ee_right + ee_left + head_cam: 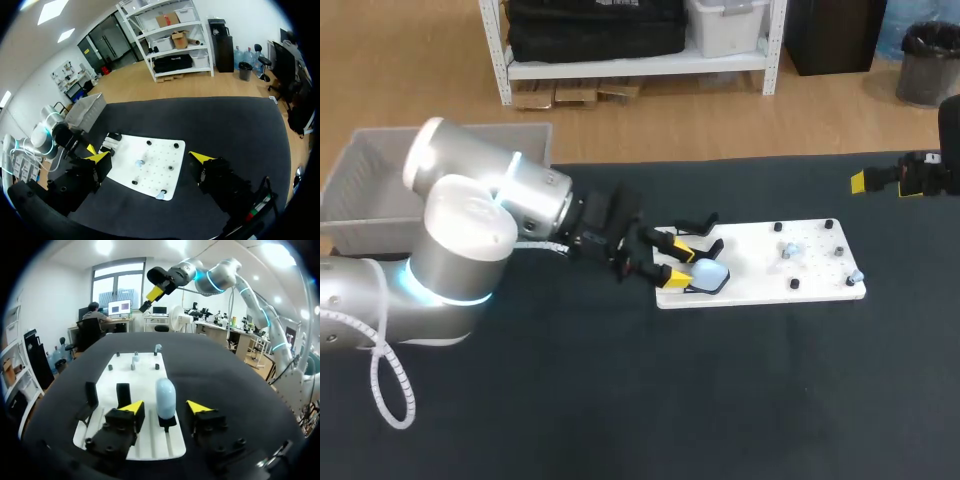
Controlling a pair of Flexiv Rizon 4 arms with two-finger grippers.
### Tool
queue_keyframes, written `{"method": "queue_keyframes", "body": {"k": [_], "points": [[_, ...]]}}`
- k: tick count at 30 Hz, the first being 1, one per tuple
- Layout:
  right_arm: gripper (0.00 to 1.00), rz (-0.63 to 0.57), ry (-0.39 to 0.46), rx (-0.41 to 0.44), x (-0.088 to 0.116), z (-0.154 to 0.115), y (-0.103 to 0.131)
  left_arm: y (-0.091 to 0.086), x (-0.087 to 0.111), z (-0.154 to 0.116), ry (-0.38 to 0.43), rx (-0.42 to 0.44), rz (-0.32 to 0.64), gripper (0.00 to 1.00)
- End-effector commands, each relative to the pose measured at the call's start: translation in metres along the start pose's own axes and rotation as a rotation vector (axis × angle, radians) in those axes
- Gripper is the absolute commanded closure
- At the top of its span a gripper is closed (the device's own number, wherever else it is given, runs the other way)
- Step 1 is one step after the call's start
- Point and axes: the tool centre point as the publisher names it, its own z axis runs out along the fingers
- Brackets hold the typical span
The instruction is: Pick up each earbud case from the left stands, insert the matching earbuds, close the lid, and place the case in the box.
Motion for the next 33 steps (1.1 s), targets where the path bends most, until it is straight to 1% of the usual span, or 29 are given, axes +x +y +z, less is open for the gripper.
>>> {"method": "queue_keyframes", "body": {"k": [1, 2, 4, 10, 14, 18, 22, 27, 33], "points": [[0.00, 0.000, 0.000, 0.000, 0.000, 0.000, 0.000, 0.006, 0.002, 0.010, -0.003, 0.012, -0.001, 0.49], [0.00, 0.000, 0.000, 0.000, 0.000, 0.000, 0.000, 0.006, 0.002, 0.012, -0.004, 0.013, -0.001, 0.48], [0.00, 0.000, 0.000, 0.000, 0.000, 0.000, 0.000, 0.006, 0.003, 0.016, -0.001, 0.018, -0.004, 0.50], [0.00, 0.000, 0.000, 0.000, 0.000, 0.000, 0.000, 0.005, 0.004, 0.025, 0.005, 0.021, -0.014, 0.48], [0.00, 0.000, 0.000, 0.000, 0.000, 0.000, 0.000, 0.005, 0.006, 0.029, 0.003, 0.011, -0.020, 0.45], [0.00, 0.000, 0.000, 0.000, 0.000, 0.000, 0.000, 0.005, 0.007, 0.031, 0.000, 0.002, -0.027, 0.48], [0.00, 0.000, 0.000, 0.000, 0.000, 0.000, 0.000, 0.005, 0.009, 0.032, -0.001, -0.001, -0.033, 0.49], [0.00, 0.000, 0.000, 0.000, 0.000, 0.000, 0.000, 0.004, 0.010, 0.033, -0.013, -0.012, -0.042, 0.49], [0.00, 0.000, 0.000, 0.000, 0.000, 0.000, 0.000, 0.004, 0.010, 0.032, -0.021, -0.020, -0.049, 0.51]]}}
